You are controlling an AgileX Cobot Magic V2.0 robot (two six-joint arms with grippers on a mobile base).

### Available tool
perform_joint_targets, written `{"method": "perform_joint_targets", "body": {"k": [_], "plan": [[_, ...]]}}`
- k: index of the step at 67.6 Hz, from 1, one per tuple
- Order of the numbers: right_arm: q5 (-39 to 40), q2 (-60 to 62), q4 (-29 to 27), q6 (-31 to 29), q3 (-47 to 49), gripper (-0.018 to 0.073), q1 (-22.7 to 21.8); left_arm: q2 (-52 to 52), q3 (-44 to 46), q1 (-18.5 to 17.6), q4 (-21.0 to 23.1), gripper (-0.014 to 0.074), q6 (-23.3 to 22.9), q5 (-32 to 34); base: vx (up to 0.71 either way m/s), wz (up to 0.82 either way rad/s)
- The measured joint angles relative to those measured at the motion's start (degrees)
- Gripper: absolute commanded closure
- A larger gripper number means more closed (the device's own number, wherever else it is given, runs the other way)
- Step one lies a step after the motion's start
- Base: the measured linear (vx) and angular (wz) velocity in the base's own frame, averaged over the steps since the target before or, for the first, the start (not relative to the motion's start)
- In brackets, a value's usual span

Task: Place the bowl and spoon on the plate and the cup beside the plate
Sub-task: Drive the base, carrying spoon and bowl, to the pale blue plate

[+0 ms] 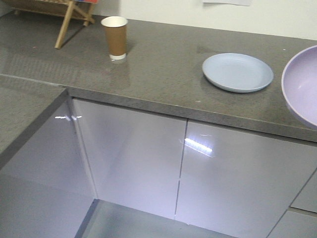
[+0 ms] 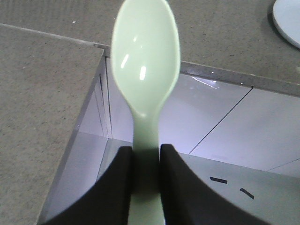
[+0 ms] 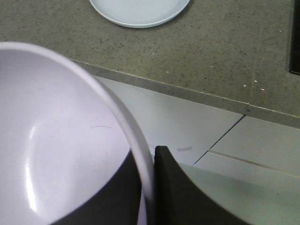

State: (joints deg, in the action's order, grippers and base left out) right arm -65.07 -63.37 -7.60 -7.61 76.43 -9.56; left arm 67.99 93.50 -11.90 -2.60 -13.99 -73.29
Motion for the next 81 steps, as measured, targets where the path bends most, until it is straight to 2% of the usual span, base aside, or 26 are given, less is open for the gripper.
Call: {"method": "perform_joint_targets", "body": {"k": [41,81], "plan": [[-0.6,0.0,0.0,0.0,0.0,0.0566,0.0,0.0,0.0,0.0,0.0,0.0603,0.0,0.0,0.10,-0.29],[-0.6,0.0,0.0,0.0,0.0,0.0566,0.0,0.0,0.0,0.0,0.0,0.0603,0.0,0.0,0.12,-0.10]]}}
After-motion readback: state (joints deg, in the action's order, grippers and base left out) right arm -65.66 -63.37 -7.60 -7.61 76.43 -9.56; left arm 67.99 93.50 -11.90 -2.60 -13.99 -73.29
